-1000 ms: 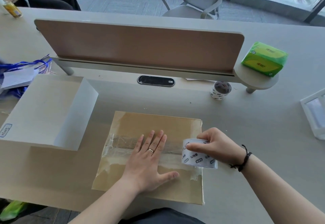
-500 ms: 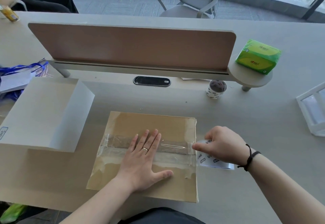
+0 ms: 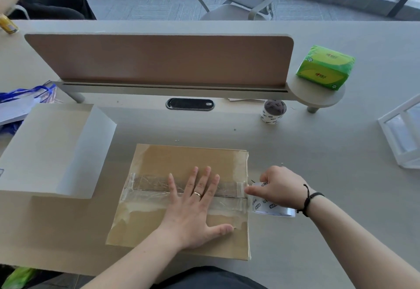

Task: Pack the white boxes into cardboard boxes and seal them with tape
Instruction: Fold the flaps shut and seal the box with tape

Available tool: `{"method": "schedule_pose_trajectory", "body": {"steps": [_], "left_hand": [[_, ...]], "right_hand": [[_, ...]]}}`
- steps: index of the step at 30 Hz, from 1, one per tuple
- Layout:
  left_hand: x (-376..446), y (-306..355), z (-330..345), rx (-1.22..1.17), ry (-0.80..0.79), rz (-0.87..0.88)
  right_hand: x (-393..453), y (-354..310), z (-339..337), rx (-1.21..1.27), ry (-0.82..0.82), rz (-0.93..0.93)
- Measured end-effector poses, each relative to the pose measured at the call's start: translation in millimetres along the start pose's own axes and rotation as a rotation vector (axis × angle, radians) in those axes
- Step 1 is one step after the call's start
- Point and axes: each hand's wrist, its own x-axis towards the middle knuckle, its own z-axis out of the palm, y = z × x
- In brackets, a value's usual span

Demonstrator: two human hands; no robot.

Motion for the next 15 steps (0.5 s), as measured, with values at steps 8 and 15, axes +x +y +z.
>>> {"method": "schedule_pose_trajectory", "body": {"steps": [8,15], "left_hand": [[2.5,2.3,1.5,-0.095,0.091,0.047],[22.9,19.1,13.3,-0.128,0.187,0.121]], "right_hand": [[-2.5,-3.8,-6.1,-0.012,0.029,-0.048],[-1.4,-5.5,-6.2,-0.056,0.024,-0.056]]}}
